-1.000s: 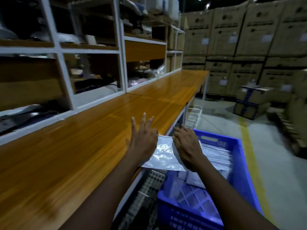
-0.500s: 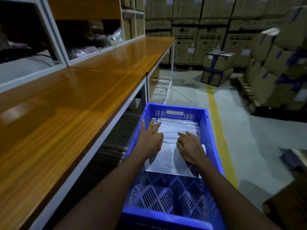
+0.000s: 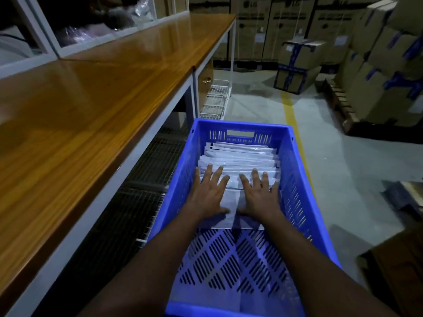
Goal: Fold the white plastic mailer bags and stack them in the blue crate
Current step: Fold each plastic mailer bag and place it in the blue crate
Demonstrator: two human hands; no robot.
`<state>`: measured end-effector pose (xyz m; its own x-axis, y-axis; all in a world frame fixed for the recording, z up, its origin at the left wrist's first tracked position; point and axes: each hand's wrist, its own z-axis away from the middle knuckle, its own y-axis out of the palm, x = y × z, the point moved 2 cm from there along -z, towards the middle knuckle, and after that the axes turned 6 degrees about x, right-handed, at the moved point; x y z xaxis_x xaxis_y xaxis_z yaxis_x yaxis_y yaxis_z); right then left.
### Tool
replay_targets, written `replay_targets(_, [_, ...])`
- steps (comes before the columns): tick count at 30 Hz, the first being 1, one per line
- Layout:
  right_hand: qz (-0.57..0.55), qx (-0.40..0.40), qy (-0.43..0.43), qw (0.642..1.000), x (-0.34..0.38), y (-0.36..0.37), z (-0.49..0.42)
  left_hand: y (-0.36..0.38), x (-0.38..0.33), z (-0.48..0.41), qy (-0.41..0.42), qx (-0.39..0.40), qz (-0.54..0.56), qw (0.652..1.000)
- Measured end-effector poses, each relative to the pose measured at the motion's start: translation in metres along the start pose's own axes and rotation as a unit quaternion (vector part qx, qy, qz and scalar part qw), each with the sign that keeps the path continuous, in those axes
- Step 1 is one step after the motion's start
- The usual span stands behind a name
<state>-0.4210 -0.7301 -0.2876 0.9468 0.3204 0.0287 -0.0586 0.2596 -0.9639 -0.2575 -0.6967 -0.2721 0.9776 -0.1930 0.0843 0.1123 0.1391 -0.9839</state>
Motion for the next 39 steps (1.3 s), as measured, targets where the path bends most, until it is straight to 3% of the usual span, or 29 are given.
replay_targets(5, [-0.017, 0.028, 0.033, 0.999, -0.001, 0.001, -0.002, 0.015, 0.005, -0.004, -0.003, 0.042, -0.083, 0.996])
replay_targets(10, [-0.020, -0.009, 0.047, 0.999, 0.000, 0.000, -0.005, 0.010, 0.005, -0.006, -0.050, -0.014, -0.088, 0.995])
replay_targets(21, [-0.008, -0.007, 0.038, 0.999, 0.002, -0.016, 0.009, -0.016, 0.002, 0.016, -0.074, -0.018, -0.101, 0.992])
replay_targets(30, [-0.054, -0.195, -0.054, 0.978, 0.061, -0.109, 0.070, -0.120, 0.024, 0.110, -0.135, -0.109, -0.095, 0.980])
replay_targets(39, [-0.143, -0.308, -0.225, 0.913, 0.208, -0.188, 0.181, -0.196, 0.085, 0.320, -0.279, -0.167, -0.080, 0.942])
